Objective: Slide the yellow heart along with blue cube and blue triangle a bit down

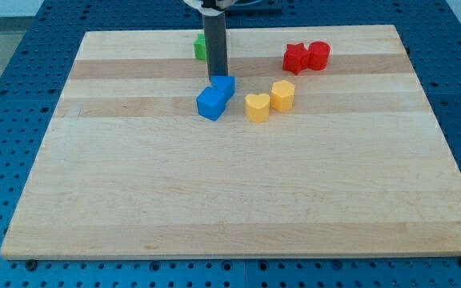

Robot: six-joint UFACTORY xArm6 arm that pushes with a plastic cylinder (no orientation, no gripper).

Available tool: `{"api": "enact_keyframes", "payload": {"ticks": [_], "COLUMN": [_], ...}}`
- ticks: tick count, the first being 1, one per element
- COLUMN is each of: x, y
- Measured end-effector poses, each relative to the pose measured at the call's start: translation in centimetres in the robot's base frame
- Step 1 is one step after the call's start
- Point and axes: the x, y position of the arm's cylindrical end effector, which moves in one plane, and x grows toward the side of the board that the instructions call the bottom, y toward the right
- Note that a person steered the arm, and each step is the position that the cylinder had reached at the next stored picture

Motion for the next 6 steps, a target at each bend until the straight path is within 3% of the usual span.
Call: {"api": "enact_keyframes", "payload": {"ticks": [2, 6], "x": [3.9, 2.6], "y": [0.3, 5.9]}}
